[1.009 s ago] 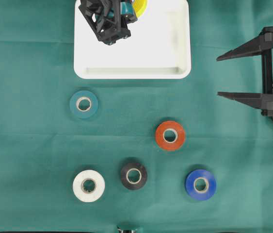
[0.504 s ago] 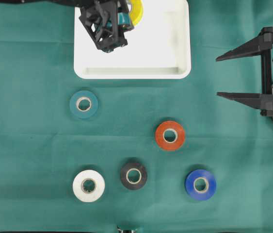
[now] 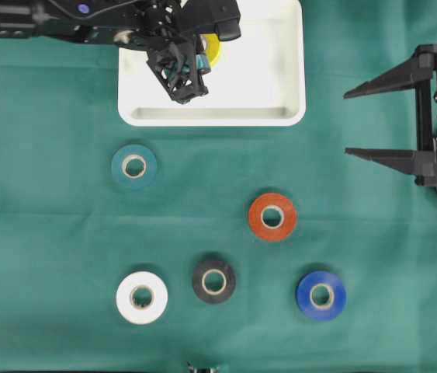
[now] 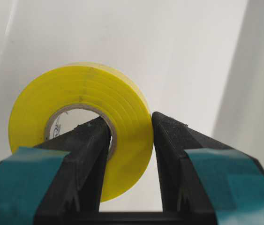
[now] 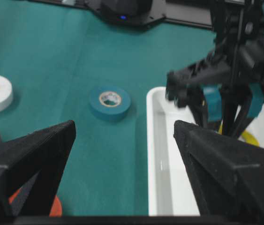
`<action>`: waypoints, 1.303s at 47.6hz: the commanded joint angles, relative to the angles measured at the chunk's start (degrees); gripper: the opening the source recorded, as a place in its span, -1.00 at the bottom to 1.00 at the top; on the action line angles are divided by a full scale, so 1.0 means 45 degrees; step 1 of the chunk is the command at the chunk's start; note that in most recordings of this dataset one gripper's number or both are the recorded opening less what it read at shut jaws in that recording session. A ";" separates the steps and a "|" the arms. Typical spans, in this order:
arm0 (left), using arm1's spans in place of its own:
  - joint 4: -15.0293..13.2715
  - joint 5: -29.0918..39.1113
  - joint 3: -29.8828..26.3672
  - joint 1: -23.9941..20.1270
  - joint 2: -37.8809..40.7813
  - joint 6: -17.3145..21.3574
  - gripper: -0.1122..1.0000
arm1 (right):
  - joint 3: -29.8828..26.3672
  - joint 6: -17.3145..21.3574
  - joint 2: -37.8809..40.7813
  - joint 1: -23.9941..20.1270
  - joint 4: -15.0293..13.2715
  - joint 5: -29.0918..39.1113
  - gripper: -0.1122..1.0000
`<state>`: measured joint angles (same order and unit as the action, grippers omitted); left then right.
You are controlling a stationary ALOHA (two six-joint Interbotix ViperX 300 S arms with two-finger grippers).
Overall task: Pick up the tape from a random location and place it into the white case.
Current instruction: 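Carry the yellow roll over the white tray and lower it, then open the left gripper to release the yellow roll in the tray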
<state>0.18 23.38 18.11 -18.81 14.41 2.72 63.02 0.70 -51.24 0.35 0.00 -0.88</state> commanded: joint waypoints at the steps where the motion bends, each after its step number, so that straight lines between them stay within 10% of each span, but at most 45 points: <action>1: 0.0020 -0.0313 -0.0293 -0.0020 0.0176 0.0000 -0.34 | -0.0273 0.0000 0.0059 0.0000 0.0020 -0.0059 0.85; 22: 0.0020 -0.0391 -0.0391 -0.0098 0.0449 0.0000 -0.32 | -0.0293 0.0000 0.0078 0.0000 0.0020 0.0020 0.85; 37: 0.0020 -0.0371 -0.0391 -0.0098 0.0391 0.0078 0.97 | -0.0293 0.0000 0.0078 0.0000 0.0020 0.0059 0.85; 62: 0.0020 0.1660 -0.0996 0.0059 -0.2637 0.0117 0.97 | -0.0352 0.0020 0.0078 0.0000 0.0039 0.0137 0.85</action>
<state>0.18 28.74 16.08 -18.90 7.38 3.16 63.11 0.70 -51.15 0.26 0.00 -0.18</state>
